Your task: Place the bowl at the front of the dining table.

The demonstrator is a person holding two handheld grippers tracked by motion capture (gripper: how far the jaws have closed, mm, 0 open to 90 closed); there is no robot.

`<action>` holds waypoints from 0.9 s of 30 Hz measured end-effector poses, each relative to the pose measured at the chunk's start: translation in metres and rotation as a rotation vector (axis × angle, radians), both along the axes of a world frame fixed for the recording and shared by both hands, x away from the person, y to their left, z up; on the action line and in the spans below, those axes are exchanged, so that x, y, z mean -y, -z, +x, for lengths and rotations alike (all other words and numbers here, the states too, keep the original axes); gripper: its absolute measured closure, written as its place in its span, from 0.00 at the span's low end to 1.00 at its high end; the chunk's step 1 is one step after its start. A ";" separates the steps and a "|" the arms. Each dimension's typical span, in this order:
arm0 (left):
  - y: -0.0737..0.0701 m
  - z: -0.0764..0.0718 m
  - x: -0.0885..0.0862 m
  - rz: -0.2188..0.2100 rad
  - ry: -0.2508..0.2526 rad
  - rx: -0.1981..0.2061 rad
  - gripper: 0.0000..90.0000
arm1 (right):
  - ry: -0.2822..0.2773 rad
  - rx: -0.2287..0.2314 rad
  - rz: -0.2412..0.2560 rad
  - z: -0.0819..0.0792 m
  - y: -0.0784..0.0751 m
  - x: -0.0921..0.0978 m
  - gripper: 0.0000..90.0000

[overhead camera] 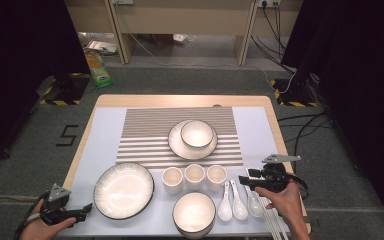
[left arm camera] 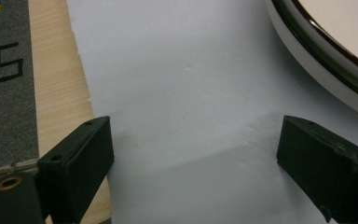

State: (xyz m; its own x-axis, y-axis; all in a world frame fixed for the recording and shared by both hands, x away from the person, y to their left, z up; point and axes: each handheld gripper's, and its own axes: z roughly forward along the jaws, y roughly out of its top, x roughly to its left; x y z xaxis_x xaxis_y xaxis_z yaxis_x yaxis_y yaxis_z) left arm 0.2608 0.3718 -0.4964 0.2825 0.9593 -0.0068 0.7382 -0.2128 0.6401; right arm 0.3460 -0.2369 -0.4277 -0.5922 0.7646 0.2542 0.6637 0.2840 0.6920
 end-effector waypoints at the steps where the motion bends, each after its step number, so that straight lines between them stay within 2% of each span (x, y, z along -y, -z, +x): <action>1: 0.000 0.000 0.000 0.000 0.000 0.000 0.11 | -0.002 0.001 0.000 -0.001 0.001 0.001 0.51; 13: 0.000 0.000 0.000 0.000 0.000 0.000 0.11 | -0.005 -0.004 0.000 -0.011 0.005 0.005 0.53; 27: 0.000 0.000 0.000 0.003 0.002 -0.005 0.11 | -0.003 -0.026 -0.009 -0.018 0.019 0.011 0.57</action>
State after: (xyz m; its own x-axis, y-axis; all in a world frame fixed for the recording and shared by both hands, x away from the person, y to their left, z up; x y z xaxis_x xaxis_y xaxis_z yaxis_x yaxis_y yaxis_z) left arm 0.2611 0.3720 -0.4961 0.2844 0.9587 -0.0051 0.7407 -0.2164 0.6360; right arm 0.3284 -0.2480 -0.4464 -0.5877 0.7652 0.2628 0.6807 0.2921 0.6717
